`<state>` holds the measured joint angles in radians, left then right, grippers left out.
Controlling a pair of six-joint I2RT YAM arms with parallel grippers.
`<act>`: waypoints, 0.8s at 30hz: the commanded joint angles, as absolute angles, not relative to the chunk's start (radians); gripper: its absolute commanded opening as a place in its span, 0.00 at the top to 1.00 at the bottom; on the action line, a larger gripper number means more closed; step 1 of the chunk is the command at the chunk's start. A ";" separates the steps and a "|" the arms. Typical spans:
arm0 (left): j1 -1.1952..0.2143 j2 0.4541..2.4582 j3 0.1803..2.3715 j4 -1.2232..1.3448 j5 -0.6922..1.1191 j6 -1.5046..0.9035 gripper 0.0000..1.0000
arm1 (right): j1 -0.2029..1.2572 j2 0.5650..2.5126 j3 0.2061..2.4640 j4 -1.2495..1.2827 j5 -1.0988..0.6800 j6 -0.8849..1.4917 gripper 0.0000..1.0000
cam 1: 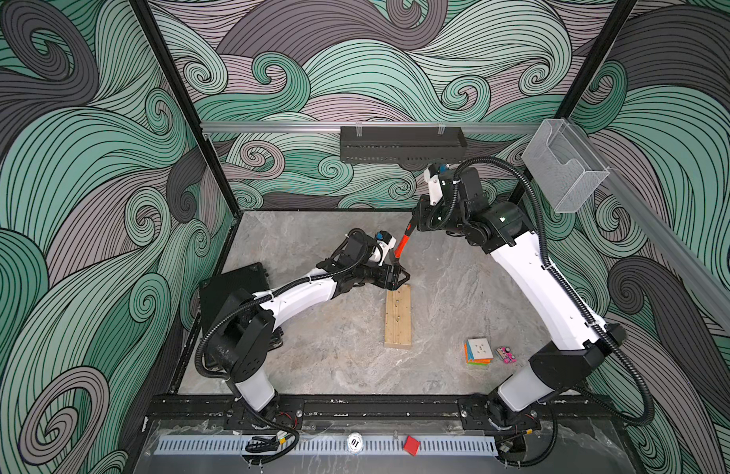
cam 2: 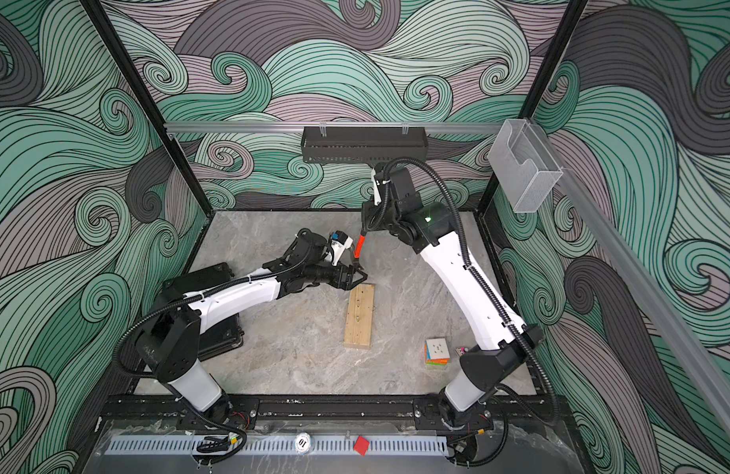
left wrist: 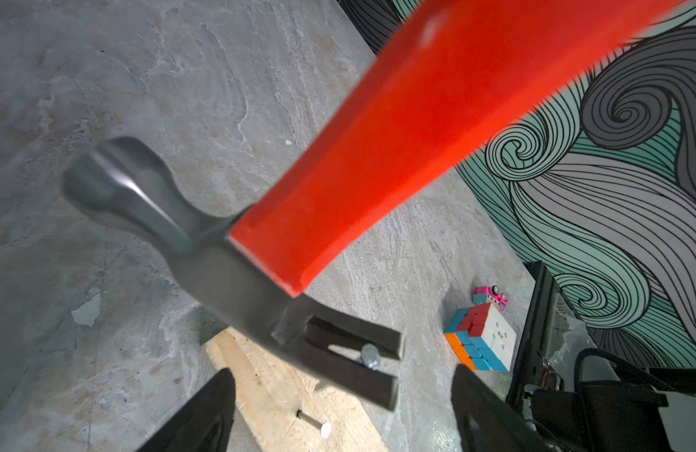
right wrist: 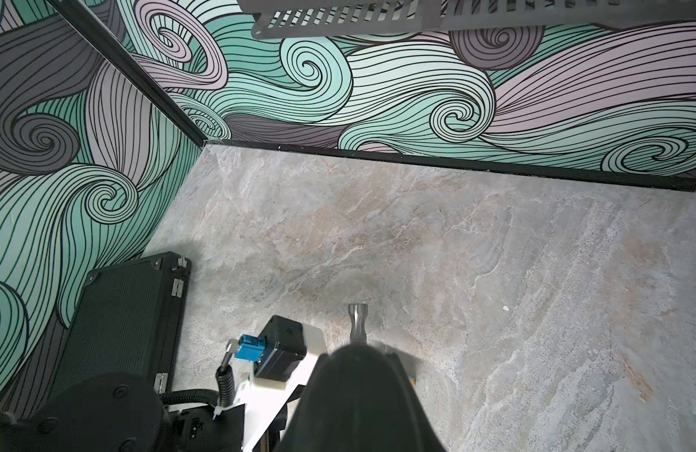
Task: Use a claw hammer to pull out a nail
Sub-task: Pick up the nail with the hammer.
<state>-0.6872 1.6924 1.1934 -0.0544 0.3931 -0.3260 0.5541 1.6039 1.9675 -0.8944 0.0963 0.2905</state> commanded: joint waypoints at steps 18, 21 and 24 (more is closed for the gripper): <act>-0.723 1.757 1.301 -0.050 0.474 -0.312 0.67 | 0.460 1.532 1.980 -0.827 -0.017 0.377 0.93; -0.727 1.756 1.302 -0.060 0.470 -0.310 0.74 | 0.453 1.532 1.976 -0.828 -0.017 0.380 0.93; -0.729 1.757 1.308 -0.074 0.465 -0.311 0.83 | 0.447 1.529 1.972 -0.828 -0.013 0.383 0.93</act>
<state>-0.7170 1.7462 1.2625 -0.0490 0.4595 -0.3225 0.4534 1.5803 1.9675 -0.8951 0.0051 0.3561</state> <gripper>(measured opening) 0.176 0.204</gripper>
